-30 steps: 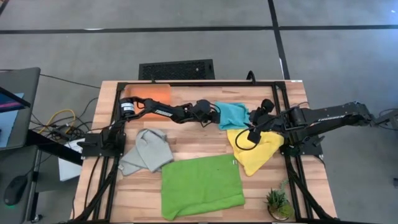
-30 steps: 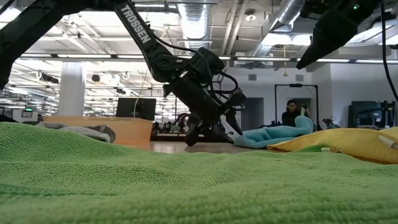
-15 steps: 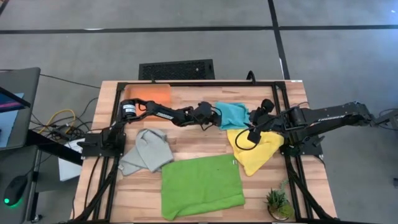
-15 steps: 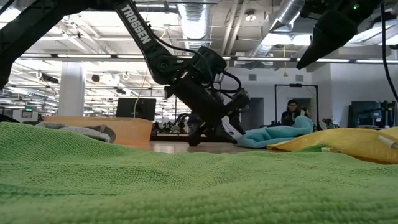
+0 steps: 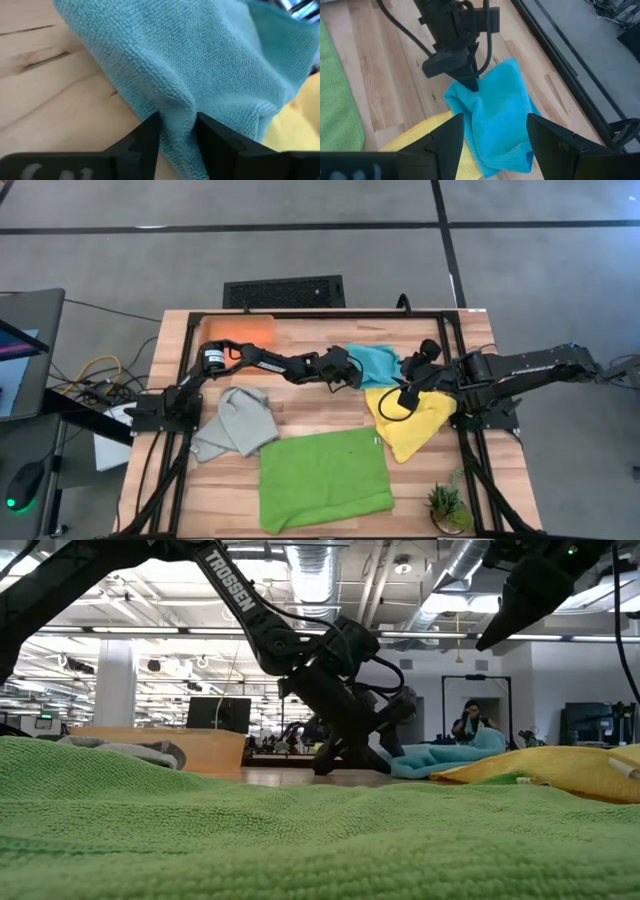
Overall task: Fold microfiber towels
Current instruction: Put the blue microfiber cloth into the orange bin
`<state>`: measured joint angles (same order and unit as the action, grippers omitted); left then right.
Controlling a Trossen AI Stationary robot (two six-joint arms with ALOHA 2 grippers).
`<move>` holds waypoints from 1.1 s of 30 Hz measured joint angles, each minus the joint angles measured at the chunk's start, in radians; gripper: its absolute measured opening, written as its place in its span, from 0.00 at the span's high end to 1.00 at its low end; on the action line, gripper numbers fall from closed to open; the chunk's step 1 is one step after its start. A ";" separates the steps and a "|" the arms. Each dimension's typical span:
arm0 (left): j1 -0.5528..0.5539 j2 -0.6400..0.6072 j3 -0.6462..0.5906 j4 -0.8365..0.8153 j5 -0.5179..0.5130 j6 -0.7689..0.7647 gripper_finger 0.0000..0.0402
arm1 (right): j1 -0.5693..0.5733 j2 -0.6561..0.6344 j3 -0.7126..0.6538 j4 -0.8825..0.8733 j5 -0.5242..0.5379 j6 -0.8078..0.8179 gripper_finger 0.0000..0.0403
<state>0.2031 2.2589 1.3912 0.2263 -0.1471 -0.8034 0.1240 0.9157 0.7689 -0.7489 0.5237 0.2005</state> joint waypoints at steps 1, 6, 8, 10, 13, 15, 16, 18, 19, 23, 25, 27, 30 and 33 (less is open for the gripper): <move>0.000 0.000 0.002 -0.008 0.000 0.014 0.76 | 0.000 0.000 0.000 0.000 0.000 0.000 0.41; 0.000 0.001 0.002 -0.014 -0.004 0.075 0.96 | 0.000 0.000 0.000 0.000 0.000 0.000 0.41; 0.000 0.002 0.002 -0.014 -0.004 0.093 0.98 | 0.000 0.000 0.000 -0.001 0.000 0.001 0.41; 0.000 -0.001 0.002 -0.015 -0.003 0.114 0.98 | 0.000 0.000 0.000 0.000 0.000 0.001 0.41; 0.003 -0.012 0.001 -0.026 0.003 0.141 0.99 | 0.000 0.000 0.000 0.000 0.000 0.001 0.41; 0.003 -0.026 0.001 -0.031 0.012 0.160 0.99 | 0.000 0.000 0.000 -0.001 0.000 0.001 0.41; 0.003 -0.036 0.000 -0.044 0.015 0.172 1.00 | 0.000 0.000 0.000 -0.001 -0.001 0.001 0.41; 0.003 -0.058 0.000 -0.054 0.013 0.198 1.00 | 0.000 0.000 0.000 -0.001 0.000 0.001 0.41; 0.003 -0.070 0.000 -0.066 0.010 0.212 1.00 | 0.000 0.000 0.000 -0.002 -0.001 0.001 0.41; 0.009 -0.112 0.001 -0.116 0.011 0.253 1.00 | 0.000 0.000 0.000 -0.001 -0.001 0.001 0.41; 0.012 -0.132 0.001 -0.156 0.010 0.272 1.00 | 0.000 0.000 0.000 -0.002 0.000 0.002 0.41; 0.016 -0.153 0.001 -0.180 0.009 0.290 1.00 | 0.000 0.000 0.000 -0.002 -0.001 0.002 0.41; 0.020 -0.194 0.001 -0.208 0.003 0.324 1.00 | 0.000 0.000 0.000 -0.001 0.000 0.002 0.41; 0.025 -0.236 0.002 -0.252 -0.010 0.359 1.00 | 0.000 0.000 0.000 -0.002 0.000 0.002 0.41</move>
<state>0.2282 2.0229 1.3930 -0.0261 -0.1569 -0.4440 0.1242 0.9157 0.7689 -0.7506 0.5232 0.2020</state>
